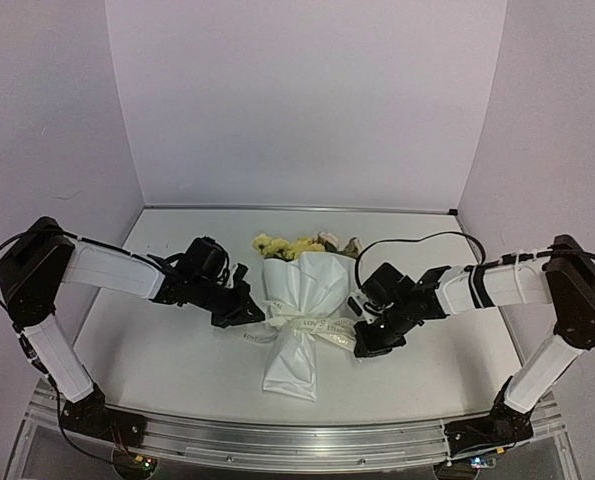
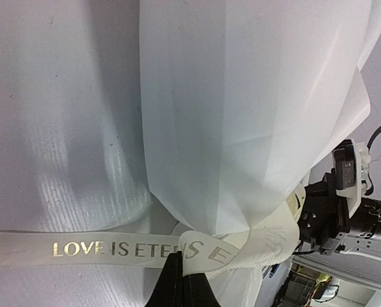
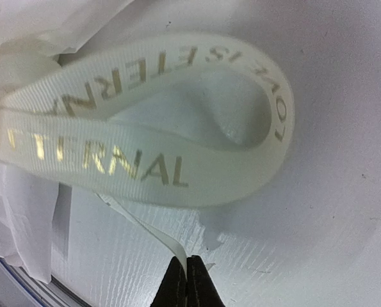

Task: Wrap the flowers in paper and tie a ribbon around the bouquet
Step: Cross the half-tied ribbon over the folded bouquet.

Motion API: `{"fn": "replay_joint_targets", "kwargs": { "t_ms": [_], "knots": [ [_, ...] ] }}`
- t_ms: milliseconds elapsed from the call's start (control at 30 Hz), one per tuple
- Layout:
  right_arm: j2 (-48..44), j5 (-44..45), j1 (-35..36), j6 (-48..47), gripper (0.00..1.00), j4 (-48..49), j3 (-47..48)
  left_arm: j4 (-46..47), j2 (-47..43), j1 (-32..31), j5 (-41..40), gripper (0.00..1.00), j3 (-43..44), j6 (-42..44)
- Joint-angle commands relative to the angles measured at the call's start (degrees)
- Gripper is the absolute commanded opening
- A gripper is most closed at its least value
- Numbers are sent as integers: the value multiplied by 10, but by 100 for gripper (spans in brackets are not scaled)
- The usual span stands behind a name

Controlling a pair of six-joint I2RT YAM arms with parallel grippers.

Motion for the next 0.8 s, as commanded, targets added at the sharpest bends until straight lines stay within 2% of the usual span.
{"fn": "replay_joint_targets", "kwargs": {
  "t_ms": [0, 667, 767],
  "knots": [
    [-28, 14, 8, 4, 0, -2, -14, -56, -44, -2, -46, 0, 25, 48],
    [-37, 63, 23, -27, 0, -78, -26, -177, -59, -3, -117, 0, 65, 169],
    [-30, 62, 27, -28, 0, -78, -21, -161, -56, -2, -99, 7, 65, 168]
  ]
}}
